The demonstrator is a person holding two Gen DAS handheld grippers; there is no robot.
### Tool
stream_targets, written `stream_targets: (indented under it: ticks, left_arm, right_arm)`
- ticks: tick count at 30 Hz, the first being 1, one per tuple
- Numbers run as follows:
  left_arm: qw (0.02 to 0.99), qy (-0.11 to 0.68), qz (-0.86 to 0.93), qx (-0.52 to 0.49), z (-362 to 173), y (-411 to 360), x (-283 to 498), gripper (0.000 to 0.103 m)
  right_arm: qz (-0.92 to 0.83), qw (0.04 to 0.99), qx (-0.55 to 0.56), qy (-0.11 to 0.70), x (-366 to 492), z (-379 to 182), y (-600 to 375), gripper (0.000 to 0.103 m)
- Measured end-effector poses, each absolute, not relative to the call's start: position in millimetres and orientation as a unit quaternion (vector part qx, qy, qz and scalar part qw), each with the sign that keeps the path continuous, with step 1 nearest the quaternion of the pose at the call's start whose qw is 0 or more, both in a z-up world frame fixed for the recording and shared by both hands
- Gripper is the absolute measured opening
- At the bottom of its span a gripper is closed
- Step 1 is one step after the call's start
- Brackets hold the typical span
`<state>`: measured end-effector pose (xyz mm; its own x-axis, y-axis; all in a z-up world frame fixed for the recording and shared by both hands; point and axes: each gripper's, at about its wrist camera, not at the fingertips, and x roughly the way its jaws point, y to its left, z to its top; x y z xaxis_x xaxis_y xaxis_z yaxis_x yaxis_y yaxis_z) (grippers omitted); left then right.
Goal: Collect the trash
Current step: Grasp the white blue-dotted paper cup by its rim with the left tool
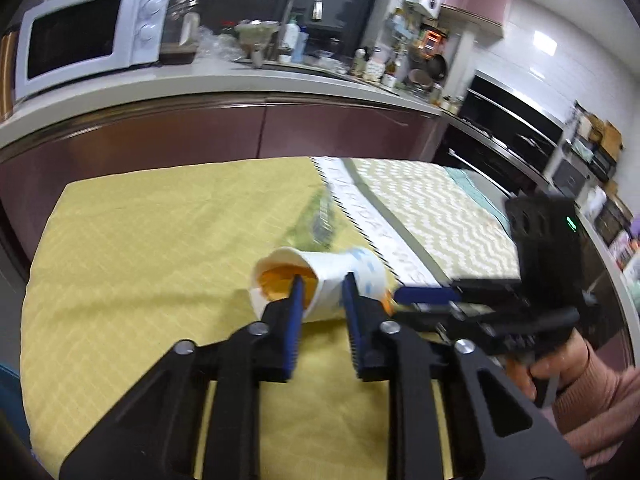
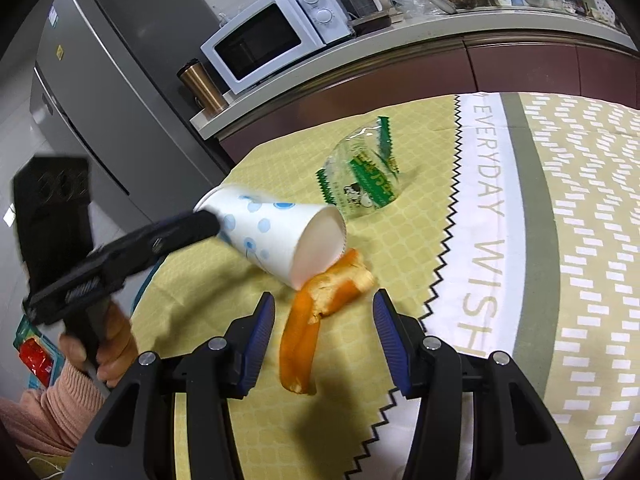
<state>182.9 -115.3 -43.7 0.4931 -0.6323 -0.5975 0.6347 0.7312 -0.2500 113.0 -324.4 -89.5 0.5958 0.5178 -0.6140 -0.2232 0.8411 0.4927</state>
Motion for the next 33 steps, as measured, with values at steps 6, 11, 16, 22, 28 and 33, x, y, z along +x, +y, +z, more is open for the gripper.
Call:
stream_targets:
  ticks: [6,11,16,22,28,33]
  left_arm:
    - [0.846,0.35,-0.403,-0.006,-54,-115,147,0.018]
    - [0.85,0.351,-0.393,-0.023,-64,-97,134,0.027]
    - [0.86,0.354,-0.364,-0.038,-67,-72,140,0.03]
    - [0.861,0.374,-0.343,-0.026,-73,-74,162,0.03]
    - [0.858,0.392,-0.332,-0.031,-77,-72,173,0.03]
    - [0.854,0.4,-0.331,-0.038,-81,-66,169,0.026]
  right_arm:
    - [0.205,0.878,0.187,0.389,108,-86,-325,0.05]
    - [0.206,0.881,0.184,0.384,105,-82,-323,0.05]
    - [0.216,0.886,0.175,0.371,103,-72,-317,0.05]
    - [0.225,0.889,0.172,0.36,109,-65,-311,0.05]
    - [0.263,0.875,0.197,0.355,123,-63,-310,0.049]
    - [0.271,0.875,0.192,0.353,129,-60,-308,0.03]
